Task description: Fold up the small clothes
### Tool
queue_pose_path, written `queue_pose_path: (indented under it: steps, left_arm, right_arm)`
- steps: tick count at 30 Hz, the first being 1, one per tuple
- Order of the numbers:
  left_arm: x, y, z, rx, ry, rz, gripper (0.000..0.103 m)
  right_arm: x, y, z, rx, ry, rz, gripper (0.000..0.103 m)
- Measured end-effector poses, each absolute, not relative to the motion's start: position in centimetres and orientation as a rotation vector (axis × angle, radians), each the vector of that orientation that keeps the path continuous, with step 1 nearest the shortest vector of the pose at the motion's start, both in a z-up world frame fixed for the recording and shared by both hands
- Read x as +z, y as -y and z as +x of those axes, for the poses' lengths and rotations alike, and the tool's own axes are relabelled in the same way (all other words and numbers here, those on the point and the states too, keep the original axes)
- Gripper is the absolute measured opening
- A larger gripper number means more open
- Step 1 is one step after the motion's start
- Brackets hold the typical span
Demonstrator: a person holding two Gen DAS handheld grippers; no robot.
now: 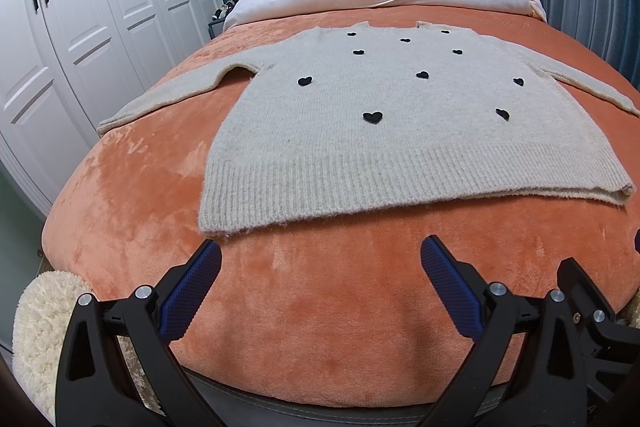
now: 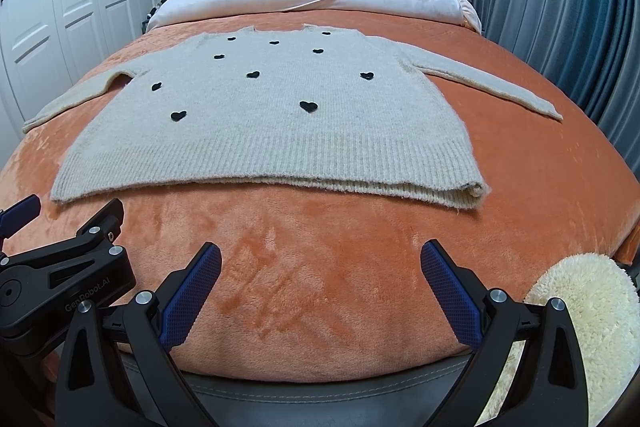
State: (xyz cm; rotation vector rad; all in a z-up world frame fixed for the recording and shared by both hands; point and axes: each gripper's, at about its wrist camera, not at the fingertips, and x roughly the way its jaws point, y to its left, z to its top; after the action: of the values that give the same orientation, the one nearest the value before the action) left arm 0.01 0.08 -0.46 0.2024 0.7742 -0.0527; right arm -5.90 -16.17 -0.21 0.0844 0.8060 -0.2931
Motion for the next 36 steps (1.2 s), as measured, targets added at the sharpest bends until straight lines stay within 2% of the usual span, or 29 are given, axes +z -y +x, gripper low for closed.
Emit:
queue_pose_path:
  steps: [26,31,36]
  left_arm:
    - [-0.2,-1.0,0.1,-0.098,-0.795,0.144,0.098]
    - [0.6,-3.3,1.4,-0.090,-0.814,0.023,0.098]
    - [1.7,-5.2,3.9,-0.054,-0.828,-0.097,0.098]
  right_arm:
    - [0.1,17.6,-5.5,-0.266,-0.814,0.135,0.098]
    - [2.5,26.0,-3.7,-0.313,-0.742,0.333,0.098]
    - [4.5,40.1,0.5,-0.475,-0.682,0.422,0.098]
